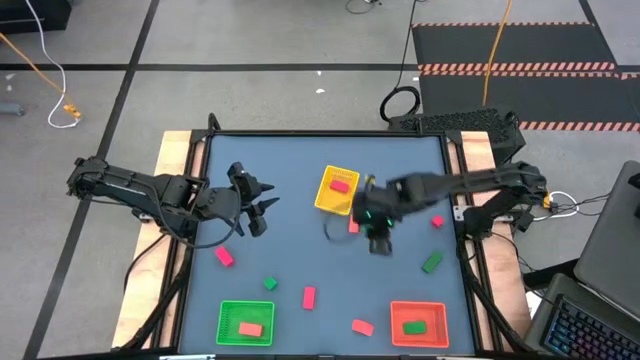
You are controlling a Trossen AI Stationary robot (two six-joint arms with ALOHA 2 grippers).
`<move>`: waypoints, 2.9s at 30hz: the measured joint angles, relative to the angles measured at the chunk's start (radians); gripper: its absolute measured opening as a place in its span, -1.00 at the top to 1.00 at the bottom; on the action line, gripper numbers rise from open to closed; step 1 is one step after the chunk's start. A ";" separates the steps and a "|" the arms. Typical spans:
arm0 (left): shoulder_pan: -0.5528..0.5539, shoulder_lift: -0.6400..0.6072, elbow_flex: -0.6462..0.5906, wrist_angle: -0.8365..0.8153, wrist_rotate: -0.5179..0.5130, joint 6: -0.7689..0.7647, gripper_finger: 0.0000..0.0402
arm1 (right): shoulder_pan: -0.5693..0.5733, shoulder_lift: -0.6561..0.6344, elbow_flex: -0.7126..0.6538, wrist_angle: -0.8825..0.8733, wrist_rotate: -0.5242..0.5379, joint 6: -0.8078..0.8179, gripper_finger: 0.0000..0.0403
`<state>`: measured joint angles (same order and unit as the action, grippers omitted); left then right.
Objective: Sort & place blocks by color
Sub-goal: Put the green block into the orange bin, then adjust the yellow bin
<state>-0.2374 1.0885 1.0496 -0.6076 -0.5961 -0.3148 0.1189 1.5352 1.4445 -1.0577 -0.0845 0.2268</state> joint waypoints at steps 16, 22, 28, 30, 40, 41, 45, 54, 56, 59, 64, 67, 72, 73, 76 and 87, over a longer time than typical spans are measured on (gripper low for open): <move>-0.009 0.036 0.000 0.192 0.066 0.064 0.21 | 0.596 -0.016 -0.132 0.175 0.091 0.638 0.40; -0.013 0.130 0.000 0.370 0.164 0.144 0.21 | 0.643 -0.016 -0.296 0.342 0.050 0.757 0.40; 0.007 0.205 0.000 0.451 0.181 0.162 0.21 | 0.672 -0.016 -0.400 0.493 -0.024 0.806 0.40; 0.024 0.225 0.000 0.460 0.181 0.146 0.21 | 0.676 -0.016 -0.425 0.505 -0.041 0.827 0.40; 0.086 0.298 0.000 0.503 0.286 0.096 0.21 | 0.669 -0.020 -0.480 0.494 -0.048 0.848 -0.25; 0.087 0.301 0.000 0.506 0.286 0.096 0.21 | 0.665 -0.024 -0.481 0.492 -0.048 0.846 -0.40; 0.088 0.299 0.000 0.511 0.288 0.090 0.21 | 0.640 -0.072 -0.481 0.490 -0.047 0.848 -0.74; 0.096 0.313 0.001 0.517 0.287 0.083 0.21 | 0.612 -0.264 -0.481 0.530 0.040 0.809 -0.69; 0.107 0.332 0.001 0.531 0.286 0.082 0.21 | 0.580 -0.302 -0.481 0.530 0.118 0.726 -0.68; 0.127 0.374 0.001 0.588 0.287 0.073 0.21 | 0.493 -0.340 -0.480 0.528 0.258 0.556 -0.68; 0.179 0.449 0.004 0.627 0.367 0.056 0.21 | 0.272 -0.350 -0.480 0.581 0.475 0.260 -0.68; 0.210 0.467 0.007 0.626 0.370 0.033 0.21 | 0.111 -0.350 -0.480 0.657 0.524 0.129 -0.68; 0.234 0.503 0.007 0.612 0.421 -0.003 0.21 | -0.177 -0.350 -0.480 0.790 0.452 -0.048 -0.68; 0.236 0.507 0.007 0.611 0.440 -0.008 0.21 | -0.233 -0.345 -0.480 0.820 0.403 -0.067 -0.68; 0.237 0.530 0.007 0.615 0.490 -0.012 0.21 | -0.383 -0.313 -0.480 0.886 0.258 -0.089 -0.68; 0.275 0.568 0.005 0.556 0.522 0.112 0.21 | -0.532 -0.069 -0.434 0.914 0.127 -0.227 -0.29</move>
<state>0.0374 1.6565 1.0550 -0.0512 -0.0737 -0.2025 -0.4132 1.4662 1.0104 -0.1434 0.0424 0.0003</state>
